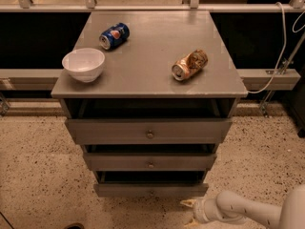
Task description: Open bottom drawer
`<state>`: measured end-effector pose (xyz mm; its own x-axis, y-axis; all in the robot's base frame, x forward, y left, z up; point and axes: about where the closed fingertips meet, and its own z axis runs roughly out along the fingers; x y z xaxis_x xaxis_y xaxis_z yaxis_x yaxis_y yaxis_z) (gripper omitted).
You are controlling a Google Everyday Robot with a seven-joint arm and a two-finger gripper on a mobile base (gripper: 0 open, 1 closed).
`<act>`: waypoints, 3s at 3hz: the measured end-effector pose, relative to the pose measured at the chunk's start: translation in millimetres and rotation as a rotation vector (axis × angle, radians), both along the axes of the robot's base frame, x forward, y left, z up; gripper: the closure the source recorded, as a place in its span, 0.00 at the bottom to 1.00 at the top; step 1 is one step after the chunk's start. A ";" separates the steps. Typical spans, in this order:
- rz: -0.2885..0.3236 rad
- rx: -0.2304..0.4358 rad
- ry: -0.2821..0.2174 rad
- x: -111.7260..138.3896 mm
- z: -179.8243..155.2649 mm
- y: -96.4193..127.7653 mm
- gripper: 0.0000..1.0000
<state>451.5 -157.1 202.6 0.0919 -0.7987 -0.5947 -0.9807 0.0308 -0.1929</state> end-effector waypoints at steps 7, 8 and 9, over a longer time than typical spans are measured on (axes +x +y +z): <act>-0.040 -0.094 -0.116 94.9 -34.1 -27.2 0.08; -0.041 -0.083 -0.096 103.4 -47.0 -24.4 0.25; -0.040 -0.080 -0.098 100.2 -41.9 -20.4 0.27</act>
Offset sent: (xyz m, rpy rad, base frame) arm 0.0158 -0.0177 0.0221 -0.0343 -0.1623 -0.0677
